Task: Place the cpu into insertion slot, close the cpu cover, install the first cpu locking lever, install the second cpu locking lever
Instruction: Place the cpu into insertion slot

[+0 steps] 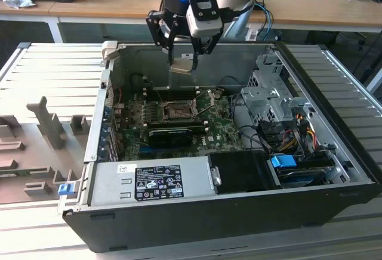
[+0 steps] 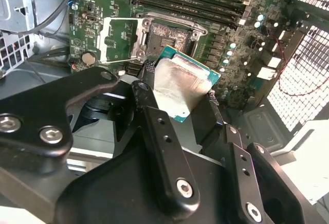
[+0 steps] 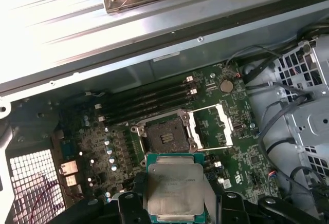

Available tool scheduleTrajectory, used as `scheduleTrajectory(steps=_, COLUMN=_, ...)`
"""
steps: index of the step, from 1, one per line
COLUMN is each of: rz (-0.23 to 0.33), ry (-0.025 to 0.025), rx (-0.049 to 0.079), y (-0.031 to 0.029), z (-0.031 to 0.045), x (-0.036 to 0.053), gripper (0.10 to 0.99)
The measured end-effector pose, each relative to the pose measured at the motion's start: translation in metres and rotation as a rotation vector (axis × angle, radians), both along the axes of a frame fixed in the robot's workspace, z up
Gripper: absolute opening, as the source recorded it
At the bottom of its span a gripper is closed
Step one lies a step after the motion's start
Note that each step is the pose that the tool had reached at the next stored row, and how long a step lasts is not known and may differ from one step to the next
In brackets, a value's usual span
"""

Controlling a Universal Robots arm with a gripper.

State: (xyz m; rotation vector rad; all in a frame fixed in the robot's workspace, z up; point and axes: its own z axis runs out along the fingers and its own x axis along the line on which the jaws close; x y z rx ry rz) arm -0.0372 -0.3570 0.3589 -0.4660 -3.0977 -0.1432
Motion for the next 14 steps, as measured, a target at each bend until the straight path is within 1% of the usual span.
scheduleTrajectory(steps=9, rz=-0.065, ry=0.0, rx=0.0, y=0.0, z=0.0, x=0.0, gripper=0.525)
scheduleTrajectory(steps=12, rz=-0.101, ry=0.0, rx=0.0, y=0.0, z=-0.0001, x=0.0, gripper=0.525)
scheduleTrajectory(steps=14, rz=-0.116, ry=0.0, rx=0.0, y=0.0, z=-0.0001, x=0.0, gripper=0.525)
